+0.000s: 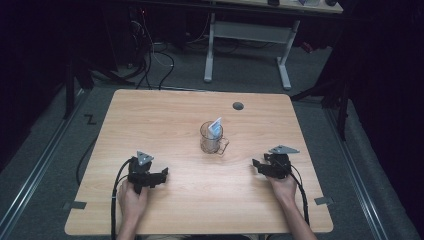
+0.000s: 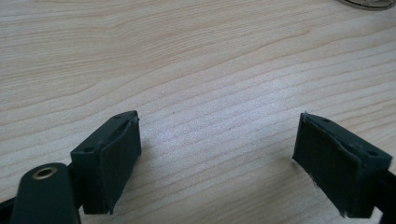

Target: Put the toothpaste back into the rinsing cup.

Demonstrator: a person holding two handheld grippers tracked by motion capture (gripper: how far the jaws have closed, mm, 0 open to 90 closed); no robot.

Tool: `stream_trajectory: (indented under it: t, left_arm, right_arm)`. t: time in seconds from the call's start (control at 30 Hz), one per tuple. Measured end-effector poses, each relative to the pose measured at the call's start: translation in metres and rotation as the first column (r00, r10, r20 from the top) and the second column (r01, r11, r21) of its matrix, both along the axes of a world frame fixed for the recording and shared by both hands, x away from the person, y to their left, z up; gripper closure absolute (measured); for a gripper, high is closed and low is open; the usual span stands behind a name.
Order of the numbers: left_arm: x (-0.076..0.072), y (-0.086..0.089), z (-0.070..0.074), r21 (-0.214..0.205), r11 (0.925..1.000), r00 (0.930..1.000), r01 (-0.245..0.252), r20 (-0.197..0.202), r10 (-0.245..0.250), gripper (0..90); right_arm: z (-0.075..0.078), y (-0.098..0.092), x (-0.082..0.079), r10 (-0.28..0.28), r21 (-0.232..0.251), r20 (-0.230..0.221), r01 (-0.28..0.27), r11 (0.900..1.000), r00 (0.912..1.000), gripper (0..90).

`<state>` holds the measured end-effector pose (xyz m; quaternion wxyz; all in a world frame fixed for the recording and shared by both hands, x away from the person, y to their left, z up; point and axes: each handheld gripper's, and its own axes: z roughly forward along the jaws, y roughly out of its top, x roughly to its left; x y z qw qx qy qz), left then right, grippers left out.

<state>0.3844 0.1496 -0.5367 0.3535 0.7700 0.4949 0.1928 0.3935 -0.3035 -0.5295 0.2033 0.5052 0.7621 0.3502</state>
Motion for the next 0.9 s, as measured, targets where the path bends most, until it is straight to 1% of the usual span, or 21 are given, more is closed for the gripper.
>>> stream_trajectory:
  t: [0.1, 0.3, 0.6, 0.9]
  left_arm:
    - [0.0000, -0.0002, 0.0000, 0.001, 1.0000, 1.0000, 0.000, 0.001, 0.000, 15.1]
    - [-0.0001, -0.0009, -0.0001, 0.007, 1.0000, 1.0000, 0.000, 0.001, 0.000, 15.0]
    - [-0.0006, -0.0045, -0.0004, 0.042, 0.9991, 1.0000, 0.002, 0.005, -0.002, 14.6]
    - [-0.0010, -0.0054, -0.0004, 0.043, 0.9991, 1.0000, -0.007, 0.005, 0.007, 14.2]
  right_arm:
    - [-0.0010, 0.0029, 0.0000, 0.001, -0.026, 0.004, -0.001, 0.9997, 1.0000, 40.1]
    - [-0.0013, 0.0059, -0.0001, 0.005, -0.063, 0.008, -0.005, 0.9980, 1.0000, 39.0]
    - [-0.0015, 0.0060, 0.0000, 0.000, -0.069, 0.009, 0.000, 0.9976, 1.0000, 37.2]
    - [-0.0014, 0.0054, -0.0001, 0.008, -0.068, 0.008, -0.007, 0.9977, 0.9999, 37.0]
